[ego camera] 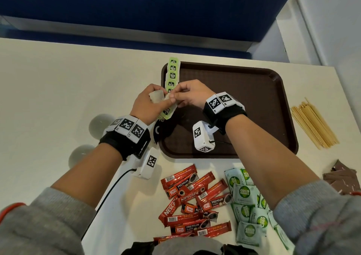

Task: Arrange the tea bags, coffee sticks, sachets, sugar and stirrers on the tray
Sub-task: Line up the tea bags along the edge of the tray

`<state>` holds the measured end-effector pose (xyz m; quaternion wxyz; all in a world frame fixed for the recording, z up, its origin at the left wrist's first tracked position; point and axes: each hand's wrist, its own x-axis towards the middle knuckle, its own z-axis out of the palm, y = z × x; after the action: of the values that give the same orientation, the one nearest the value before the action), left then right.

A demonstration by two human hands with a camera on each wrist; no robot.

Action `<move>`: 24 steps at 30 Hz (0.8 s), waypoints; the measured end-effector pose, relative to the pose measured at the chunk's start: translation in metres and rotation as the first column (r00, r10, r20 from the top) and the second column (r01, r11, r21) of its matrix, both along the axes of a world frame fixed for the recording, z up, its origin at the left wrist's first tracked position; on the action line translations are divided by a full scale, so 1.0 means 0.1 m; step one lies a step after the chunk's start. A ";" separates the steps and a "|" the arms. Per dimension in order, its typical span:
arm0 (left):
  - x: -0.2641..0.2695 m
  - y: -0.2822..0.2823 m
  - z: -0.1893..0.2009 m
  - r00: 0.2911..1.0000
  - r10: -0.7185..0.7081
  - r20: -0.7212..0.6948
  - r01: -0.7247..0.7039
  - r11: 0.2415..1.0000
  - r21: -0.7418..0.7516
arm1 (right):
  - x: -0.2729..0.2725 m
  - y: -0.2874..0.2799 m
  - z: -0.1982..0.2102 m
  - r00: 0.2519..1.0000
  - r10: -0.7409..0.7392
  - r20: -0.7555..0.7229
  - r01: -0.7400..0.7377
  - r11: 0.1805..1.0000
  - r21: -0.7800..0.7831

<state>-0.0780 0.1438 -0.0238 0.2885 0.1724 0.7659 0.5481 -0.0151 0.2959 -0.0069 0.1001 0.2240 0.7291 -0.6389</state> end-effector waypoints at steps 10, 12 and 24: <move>-0.03 -0.02 0.03 0.992 0.065 0.104 -0.065 0.998 -0.004 | 0.01 0.04 -0.01 0.963 -0.265 -0.038 0.262 0.962 -0.078; -0.04 -0.02 0.03 0.991 0.096 0.098 -0.096 0.995 -0.005 | 0.04 0.04 0.00 0.980 -0.197 -0.004 0.196 0.980 -0.030; -0.05 -0.03 -0.04 0.998 0.057 -0.036 -0.061 0.989 -0.137 | 0.07 0.03 -0.10 0.999 0.045 0.024 -0.050 0.954 0.295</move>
<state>-0.0828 0.1407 -0.0278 0.2712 0.1380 0.8113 0.4991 -0.0086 0.2990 -0.0166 0.0870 0.2243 0.8207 -0.5182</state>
